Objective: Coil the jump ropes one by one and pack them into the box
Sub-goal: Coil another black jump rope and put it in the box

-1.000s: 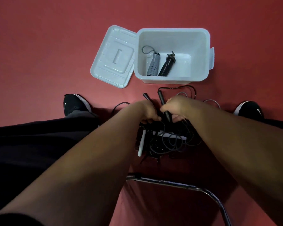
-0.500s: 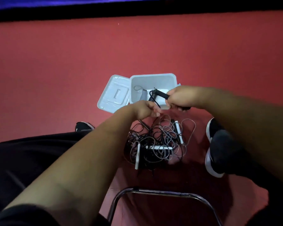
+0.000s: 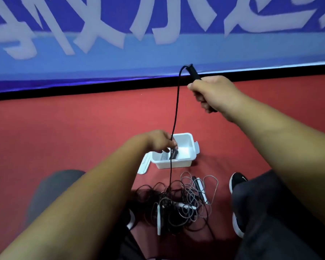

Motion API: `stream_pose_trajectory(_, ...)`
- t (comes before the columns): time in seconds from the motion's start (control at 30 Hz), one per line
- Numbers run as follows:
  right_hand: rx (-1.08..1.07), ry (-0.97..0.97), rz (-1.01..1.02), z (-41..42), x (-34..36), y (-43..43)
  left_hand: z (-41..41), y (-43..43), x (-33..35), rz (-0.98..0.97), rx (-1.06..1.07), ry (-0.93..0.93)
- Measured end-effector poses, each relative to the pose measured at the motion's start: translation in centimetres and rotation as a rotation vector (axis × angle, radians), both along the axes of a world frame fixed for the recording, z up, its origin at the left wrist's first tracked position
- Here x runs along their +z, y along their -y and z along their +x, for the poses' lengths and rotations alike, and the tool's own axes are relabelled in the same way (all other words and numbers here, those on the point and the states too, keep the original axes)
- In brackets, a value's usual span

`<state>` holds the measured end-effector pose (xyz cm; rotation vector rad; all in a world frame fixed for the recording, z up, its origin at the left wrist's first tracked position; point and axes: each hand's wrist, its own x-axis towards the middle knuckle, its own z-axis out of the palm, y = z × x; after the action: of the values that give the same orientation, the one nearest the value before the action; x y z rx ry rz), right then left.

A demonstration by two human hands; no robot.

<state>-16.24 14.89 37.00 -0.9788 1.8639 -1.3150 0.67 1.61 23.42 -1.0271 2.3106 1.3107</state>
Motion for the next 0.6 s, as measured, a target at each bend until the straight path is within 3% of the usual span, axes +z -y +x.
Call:
stream_pose_trajectory(0.1,-0.112,0.074,-0.081,0.2,0.7,-0.3,-0.1,0.6,2.7,0.036,0.111,-0.082)
stream_pose_trajectory(0.27,-0.178,0.017,-0.019,0.0,-3.2,0.2,-0.5,1.3,8.4,0.047,0.475,-0.465)
stream_pose_trajectory(0.43,0.002,-0.029,0.286,0.4,-9.4,0.9,-1.6,1.0,7.8,0.448,0.814,-0.762)
stream_pose_trajectory(0.53,0.095,0.172,0.318,1.0,-10.5,2.8,-2.6,1.8,7.0,0.777,1.004,-0.874)
stream_pose_trajectory(0.6,0.129,0.272,0.312,1.6,-10.5,3.8,-3.3,3.0,7.1,0.872,1.047,-0.940)
